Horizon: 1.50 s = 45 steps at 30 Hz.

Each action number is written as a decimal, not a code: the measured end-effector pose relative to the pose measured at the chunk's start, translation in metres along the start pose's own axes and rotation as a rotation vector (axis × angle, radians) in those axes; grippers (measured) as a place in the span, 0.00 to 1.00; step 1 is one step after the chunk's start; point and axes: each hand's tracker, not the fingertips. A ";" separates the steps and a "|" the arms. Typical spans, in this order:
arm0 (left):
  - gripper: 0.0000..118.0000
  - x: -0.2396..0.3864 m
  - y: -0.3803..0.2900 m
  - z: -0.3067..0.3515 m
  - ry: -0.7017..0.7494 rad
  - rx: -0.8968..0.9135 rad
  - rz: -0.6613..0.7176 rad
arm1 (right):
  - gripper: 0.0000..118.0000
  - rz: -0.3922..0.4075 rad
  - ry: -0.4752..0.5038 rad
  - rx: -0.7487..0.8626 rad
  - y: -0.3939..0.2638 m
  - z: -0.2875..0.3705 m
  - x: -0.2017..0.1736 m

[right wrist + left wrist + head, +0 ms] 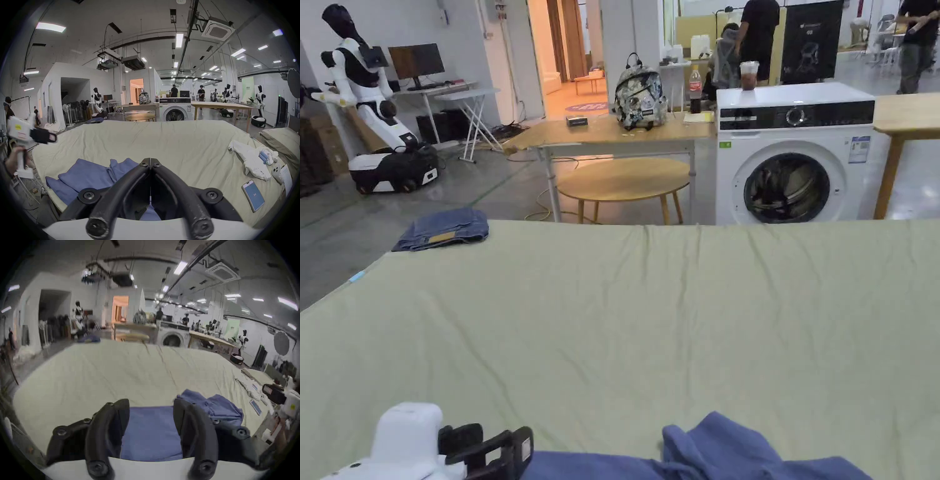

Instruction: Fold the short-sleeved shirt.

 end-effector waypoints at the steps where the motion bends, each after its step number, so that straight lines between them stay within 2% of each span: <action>1: 0.52 -0.010 -0.010 -0.024 -0.006 -0.035 0.025 | 0.00 -0.011 0.008 -0.003 -0.002 0.002 0.002; 6: 0.52 -0.057 -0.018 -0.116 0.027 -0.222 0.122 | 0.00 -0.037 -0.017 -0.018 -0.010 0.009 0.014; 9: 0.46 -0.067 -0.027 -0.157 0.070 -0.335 0.136 | 0.00 -0.058 -0.046 -0.043 -0.016 0.010 0.024; 10: 0.43 -0.068 -0.032 -0.169 0.099 -0.355 0.129 | 0.00 -0.066 -0.060 -0.050 -0.019 0.010 0.028; 12: 0.29 -0.067 -0.040 -0.183 0.116 -0.424 0.125 | 0.00 -0.080 -0.077 -0.066 -0.023 0.010 0.033; 13: 0.20 -0.063 -0.046 -0.186 0.122 -0.414 0.108 | 0.00 -0.084 -0.087 -0.075 -0.025 0.010 0.036; 14: 0.06 -0.060 -0.050 -0.185 0.097 -0.400 0.098 | 0.00 -0.088 -0.094 -0.082 -0.027 0.010 0.037; 15: 0.00 -0.057 -0.051 -0.187 0.070 -0.409 0.099 | 0.00 -0.095 -0.105 -0.094 -0.030 0.009 0.038; 16: 0.00 -0.052 -0.051 -0.185 0.117 -0.413 0.079 | 0.00 -0.099 -0.111 -0.108 -0.033 0.007 0.040; 20: 0.00 -0.053 -0.045 -0.186 0.106 -0.434 0.059 | 0.02 -0.123 -0.125 -0.223 -0.045 -0.001 0.042; 21: 0.00 -0.054 -0.044 -0.186 0.100 -0.442 0.059 | 0.18 -0.138 -0.135 -0.279 -0.049 -0.005 0.043; 23: 0.00 -0.053 -0.044 -0.188 0.098 -0.452 0.047 | 0.71 -0.200 -0.145 -0.393 -0.063 -0.017 0.044; 24: 0.00 -0.040 -0.043 -0.180 0.106 -0.454 0.023 | 0.72 -0.240 -0.165 -0.435 -0.072 -0.024 0.045; 26: 0.00 -0.033 -0.044 -0.177 0.114 -0.454 -0.014 | 0.72 -0.338 -0.160 -0.439 -0.089 -0.034 0.050; 28: 0.00 -0.027 -0.044 -0.172 0.116 -0.451 -0.020 | 0.70 -0.454 -0.207 -0.495 -0.103 -0.053 0.058; 29: 0.00 -0.027 -0.044 -0.171 0.114 -0.450 -0.017 | 0.56 -0.497 -0.216 -0.512 -0.110 -0.061 0.063; 31: 0.00 -0.028 -0.046 -0.167 0.103 -0.442 0.010 | 0.16 -0.599 -0.197 -0.544 -0.124 -0.073 0.077; 33: 0.00 -0.028 -0.043 -0.162 0.094 -0.436 0.024 | 0.08 -0.670 -0.120 -0.521 -0.132 -0.076 0.085; 34: 0.00 -0.027 -0.043 -0.160 0.090 -0.433 0.036 | 0.07 -0.638 -0.142 -0.514 -0.128 -0.071 0.085; 37: 0.00 -0.031 -0.032 -0.147 0.053 -0.392 0.069 | 0.05 -0.569 -0.116 -0.483 -0.108 -0.062 0.080; 40: 0.00 -0.028 -0.002 -0.098 0.000 -0.175 0.071 | 0.04 -0.460 -0.070 -0.402 -0.075 -0.054 0.068; 42: 0.00 -0.022 0.028 -0.063 -0.036 -0.079 0.069 | 0.04 -0.419 -0.041 -0.353 -0.049 -0.056 0.062; 45: 0.00 -0.022 0.079 -0.019 -0.031 0.094 0.017 | 0.04 -0.329 -0.010 -0.265 0.001 -0.066 0.052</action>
